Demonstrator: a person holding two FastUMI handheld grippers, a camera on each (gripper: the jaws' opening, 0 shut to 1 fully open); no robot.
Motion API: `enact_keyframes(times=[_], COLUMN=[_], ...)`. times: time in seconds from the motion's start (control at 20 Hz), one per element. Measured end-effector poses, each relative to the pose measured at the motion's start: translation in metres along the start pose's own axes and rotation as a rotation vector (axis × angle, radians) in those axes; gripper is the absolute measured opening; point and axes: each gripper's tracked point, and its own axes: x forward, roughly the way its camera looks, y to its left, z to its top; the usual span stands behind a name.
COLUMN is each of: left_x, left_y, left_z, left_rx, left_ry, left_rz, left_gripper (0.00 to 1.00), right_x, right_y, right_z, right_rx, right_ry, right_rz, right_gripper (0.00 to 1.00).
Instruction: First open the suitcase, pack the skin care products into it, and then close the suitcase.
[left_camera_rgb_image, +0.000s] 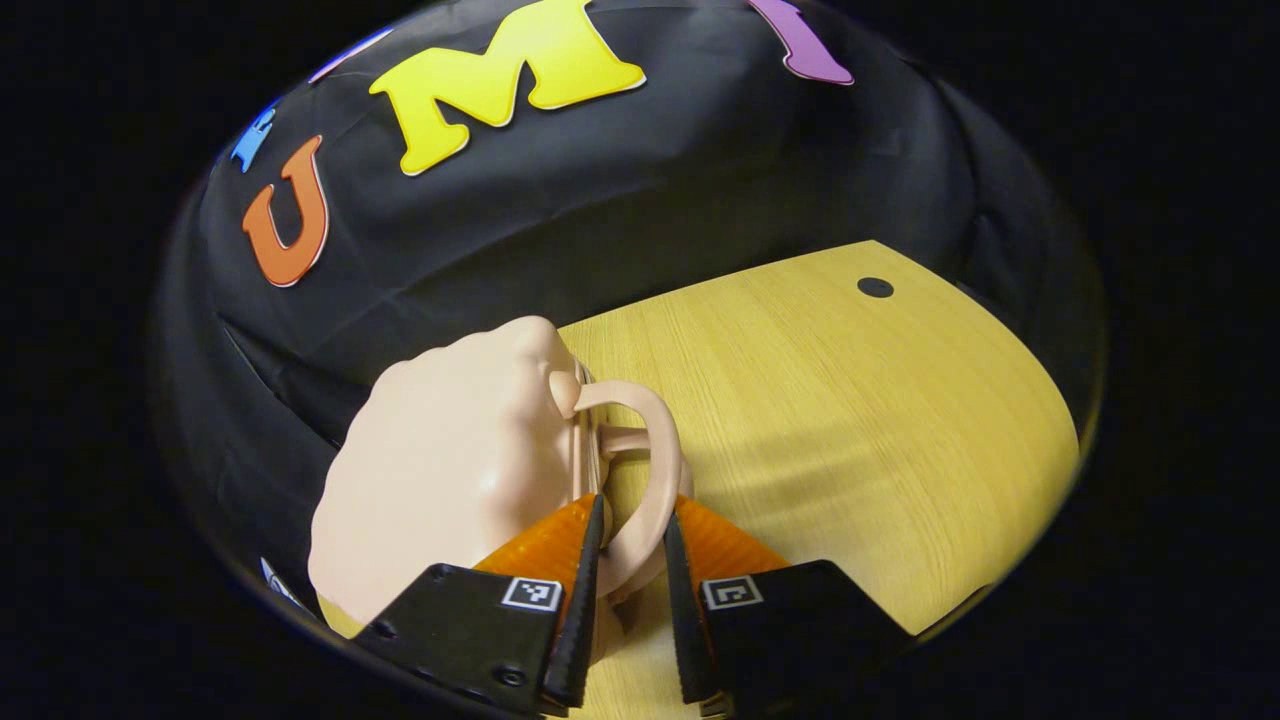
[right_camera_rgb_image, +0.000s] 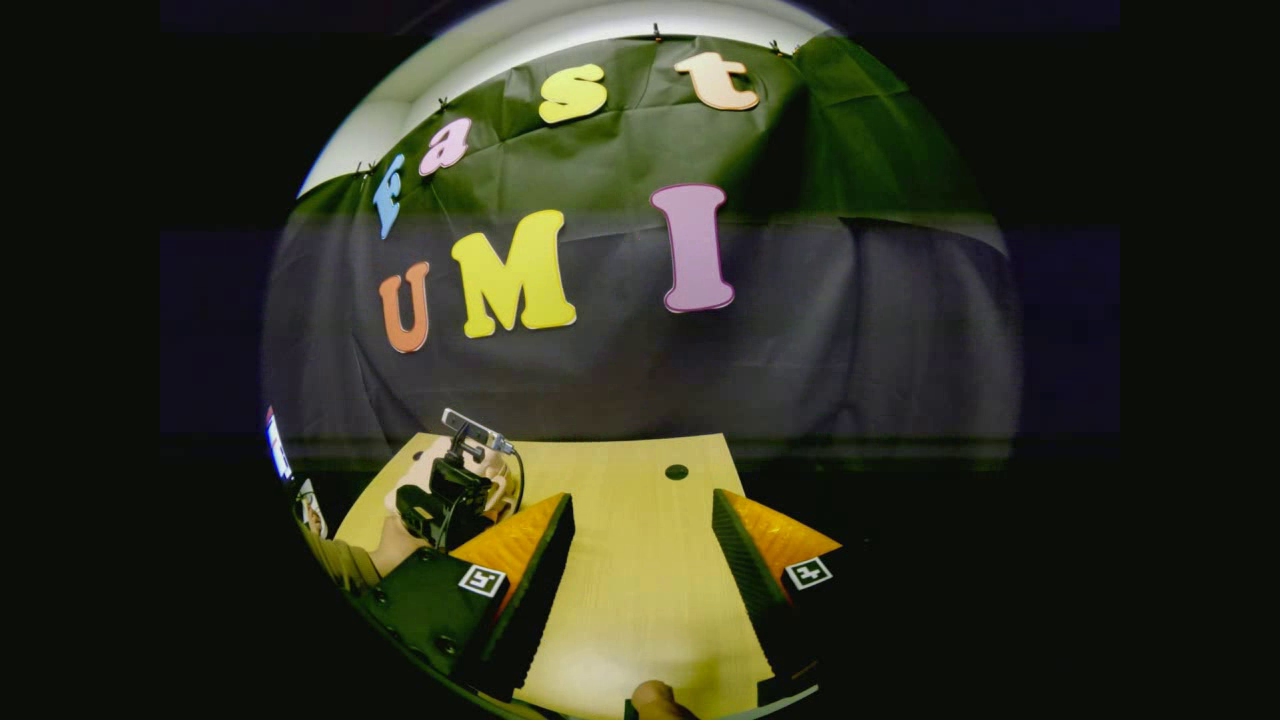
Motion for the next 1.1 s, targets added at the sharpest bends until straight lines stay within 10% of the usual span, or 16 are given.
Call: enact_keyframes(times=[0.55,1.1], left_x=[-0.141,-0.273], left_y=[0.079,0.172], left_z=[0.135,0.126], left_rx=[-0.005,-0.177], left_ry=[-0.369,-0.545], left_rz=[-0.026,0.010], left_gripper=[1.00,0.99], right_x=[0.002,0.012], right_y=[0.074,0.194], right_z=[0.053,0.070], right_rx=[-0.032,-0.085], right_ry=[-0.142,-0.237], right_rz=[-0.092,-0.104], right_gripper=[0.79,0.82])
